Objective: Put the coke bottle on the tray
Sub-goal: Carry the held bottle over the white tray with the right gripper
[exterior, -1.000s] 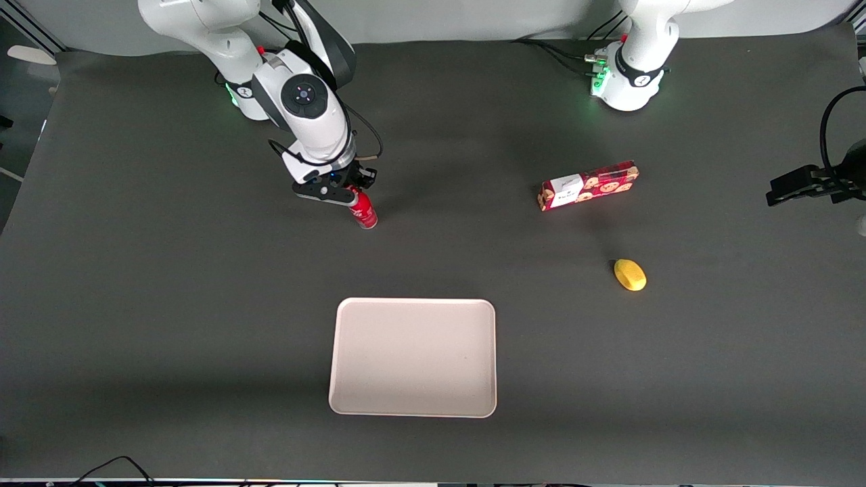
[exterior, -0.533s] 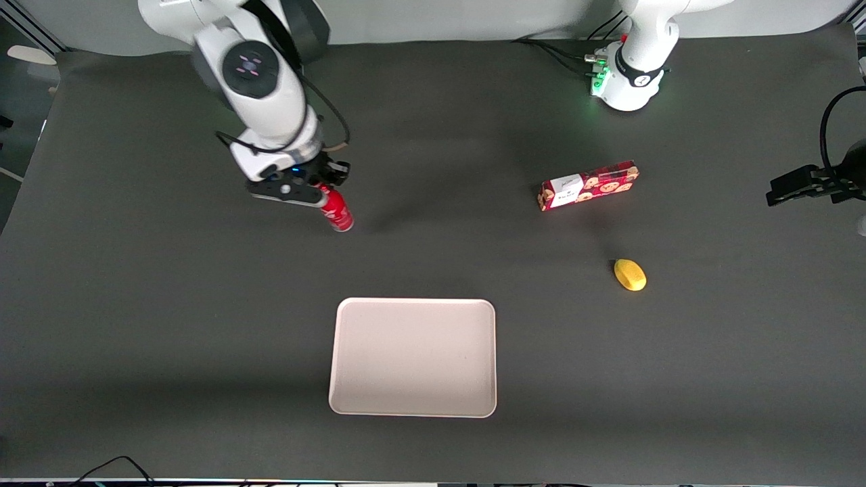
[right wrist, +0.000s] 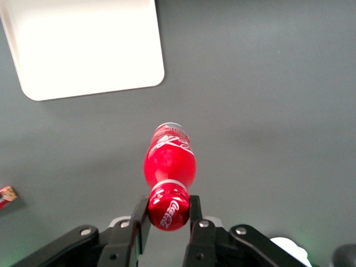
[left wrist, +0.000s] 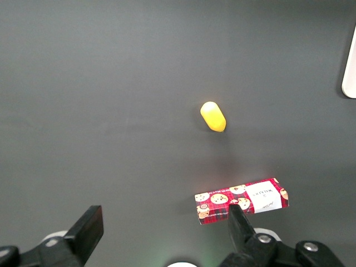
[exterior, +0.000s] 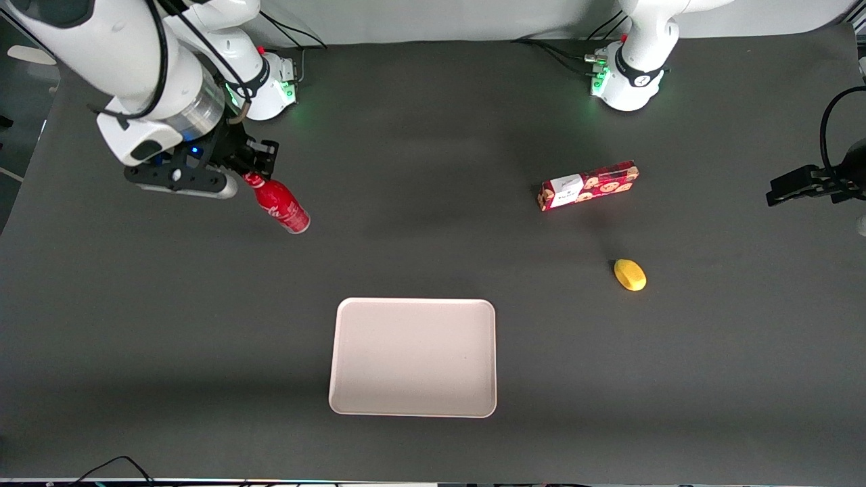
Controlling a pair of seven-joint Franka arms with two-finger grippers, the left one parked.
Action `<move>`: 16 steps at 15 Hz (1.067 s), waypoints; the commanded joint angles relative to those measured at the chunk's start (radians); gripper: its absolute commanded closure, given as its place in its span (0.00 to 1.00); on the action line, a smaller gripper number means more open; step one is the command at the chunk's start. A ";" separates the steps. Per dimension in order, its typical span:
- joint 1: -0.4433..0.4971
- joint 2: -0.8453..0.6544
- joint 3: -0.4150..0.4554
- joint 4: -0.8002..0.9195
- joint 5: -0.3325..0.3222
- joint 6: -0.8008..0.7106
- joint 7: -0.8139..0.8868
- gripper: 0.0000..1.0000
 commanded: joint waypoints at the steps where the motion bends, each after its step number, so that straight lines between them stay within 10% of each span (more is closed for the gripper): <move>1: 0.022 0.257 -0.016 0.306 -0.010 -0.041 -0.010 1.00; 16: 0.088 0.693 -0.030 0.360 -0.183 0.428 0.170 1.00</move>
